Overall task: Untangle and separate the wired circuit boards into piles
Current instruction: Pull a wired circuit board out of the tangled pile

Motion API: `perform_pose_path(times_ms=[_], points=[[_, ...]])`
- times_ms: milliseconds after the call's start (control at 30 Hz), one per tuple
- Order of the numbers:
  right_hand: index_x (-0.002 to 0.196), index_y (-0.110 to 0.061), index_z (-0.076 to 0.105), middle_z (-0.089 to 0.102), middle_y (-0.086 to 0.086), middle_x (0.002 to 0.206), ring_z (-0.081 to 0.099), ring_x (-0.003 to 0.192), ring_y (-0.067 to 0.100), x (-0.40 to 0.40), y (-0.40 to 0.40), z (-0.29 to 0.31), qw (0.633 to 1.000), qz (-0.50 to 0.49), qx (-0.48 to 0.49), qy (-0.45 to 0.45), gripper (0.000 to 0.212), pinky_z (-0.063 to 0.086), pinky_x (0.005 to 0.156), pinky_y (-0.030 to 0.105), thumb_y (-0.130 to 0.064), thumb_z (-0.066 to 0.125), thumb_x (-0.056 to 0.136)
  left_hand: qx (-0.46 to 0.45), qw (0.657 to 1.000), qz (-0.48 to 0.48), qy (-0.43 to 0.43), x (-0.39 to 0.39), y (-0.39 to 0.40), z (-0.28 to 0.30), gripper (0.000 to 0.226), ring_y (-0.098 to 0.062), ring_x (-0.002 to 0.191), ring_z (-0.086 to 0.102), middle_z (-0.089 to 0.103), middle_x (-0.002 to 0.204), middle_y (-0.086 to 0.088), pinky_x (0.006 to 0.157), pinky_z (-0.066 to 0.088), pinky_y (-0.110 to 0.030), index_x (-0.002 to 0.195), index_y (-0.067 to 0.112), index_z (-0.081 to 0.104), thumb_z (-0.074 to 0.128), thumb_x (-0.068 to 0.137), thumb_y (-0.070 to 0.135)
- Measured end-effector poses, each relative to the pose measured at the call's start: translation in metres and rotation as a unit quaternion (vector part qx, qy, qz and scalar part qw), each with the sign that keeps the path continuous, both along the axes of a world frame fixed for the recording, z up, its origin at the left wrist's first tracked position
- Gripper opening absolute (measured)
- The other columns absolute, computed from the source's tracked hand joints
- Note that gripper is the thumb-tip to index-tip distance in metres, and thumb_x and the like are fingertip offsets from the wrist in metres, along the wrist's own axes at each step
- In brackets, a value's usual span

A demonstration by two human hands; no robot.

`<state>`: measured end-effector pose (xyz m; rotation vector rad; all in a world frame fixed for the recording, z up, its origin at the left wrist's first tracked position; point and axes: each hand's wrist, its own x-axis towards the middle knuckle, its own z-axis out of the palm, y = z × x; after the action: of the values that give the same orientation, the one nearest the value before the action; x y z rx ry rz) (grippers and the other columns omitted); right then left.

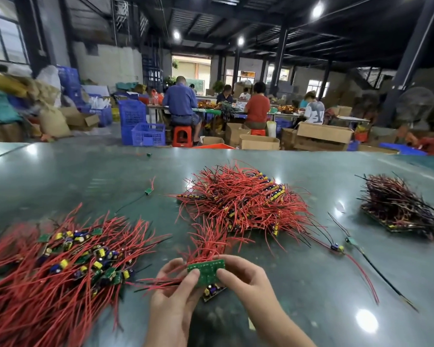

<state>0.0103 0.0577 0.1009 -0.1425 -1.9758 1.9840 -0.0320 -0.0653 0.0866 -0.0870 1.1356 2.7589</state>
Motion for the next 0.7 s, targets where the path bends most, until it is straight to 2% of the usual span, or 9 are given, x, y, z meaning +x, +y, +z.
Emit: perform_pose_path(times_ms=[67,167,233,400,533,633,700], points=[[0.092,-0.014,0.072,0.075,0.003,0.088,0.069,0.083,0.010,0.002,-0.001,0.002,1.000,0.004,0.015,0.005,0.023,0.051,0.073,0.018,0.005,0.064,0.082,-0.036,0.999,0.003,0.036,-0.002,0.000,-0.004,0.049,-0.022,0.067,0.066,0.069,0.078,-0.016,0.060,0.057,-0.026,0.105,0.018,0.056,0.055,0.076,-0.022],[0.086,-0.018,0.073,0.075,0.000,0.084,0.068,0.079,0.006,0.004,-0.002,0.005,1.000,0.006,0.020,0.006,0.026,0.050,0.070,0.015,0.006,0.065,0.081,-0.122,0.986,0.007,0.114,0.000,0.001,-0.011,0.079,-0.012,0.067,0.070,0.074,0.074,-0.009,0.064,0.054,-0.016,0.118,0.028,0.048,0.064,0.065,-0.028],[0.082,-0.020,0.074,0.075,-0.002,0.082,0.068,0.078,0.005,0.005,-0.003,0.006,1.000,0.006,0.030,0.000,0.028,0.049,0.070,0.014,0.006,0.065,0.080,-0.147,0.981,0.006,0.129,-0.001,-0.001,-0.016,0.086,-0.012,0.069,0.070,0.074,0.076,-0.008,0.063,0.052,-0.013,0.121,0.031,0.045,0.068,0.061,-0.027],[0.078,-0.027,0.073,0.074,-0.010,0.075,0.066,0.072,0.000,0.004,-0.006,0.004,0.995,-0.028,0.099,0.004,0.032,0.049,0.069,0.013,0.004,0.068,0.078,-0.205,0.965,0.018,0.161,-0.003,-0.001,-0.018,0.084,-0.012,0.065,0.069,0.072,0.071,-0.012,0.064,0.051,-0.011,0.122,0.031,0.046,0.073,0.062,-0.021],[0.079,-0.027,0.072,0.073,-0.006,0.076,0.065,0.074,0.001,0.001,-0.004,0.001,0.990,-0.068,0.125,0.016,0.030,0.050,0.073,0.017,0.002,0.071,0.077,-0.212,0.960,0.034,0.180,-0.001,0.002,-0.014,0.080,-0.015,0.066,0.068,0.070,0.072,-0.015,0.066,0.052,-0.014,0.119,0.029,0.047,0.073,0.062,-0.021],[0.082,-0.029,0.070,0.071,-0.005,0.080,0.064,0.076,-0.001,0.001,-0.007,-0.001,0.984,-0.083,0.154,0.025,0.031,0.048,0.075,0.015,0.001,0.071,0.078,-0.226,0.950,0.060,0.205,0.001,0.003,-0.009,0.073,-0.013,0.063,0.067,0.068,0.082,-0.019,0.062,0.051,-0.011,0.112,0.026,0.050,0.072,0.062,-0.023],[0.083,-0.033,0.068,0.069,-0.003,0.080,0.062,0.075,-0.001,0.001,-0.010,-0.003,0.982,-0.092,0.161,0.033,0.035,0.048,0.074,0.016,0.001,0.070,0.078,-0.225,0.949,0.067,0.211,0.003,0.003,-0.008,0.077,-0.008,0.060,0.067,0.069,0.073,-0.015,0.060,0.050,-0.009,0.118,0.020,0.046,0.071,0.061,-0.025]])
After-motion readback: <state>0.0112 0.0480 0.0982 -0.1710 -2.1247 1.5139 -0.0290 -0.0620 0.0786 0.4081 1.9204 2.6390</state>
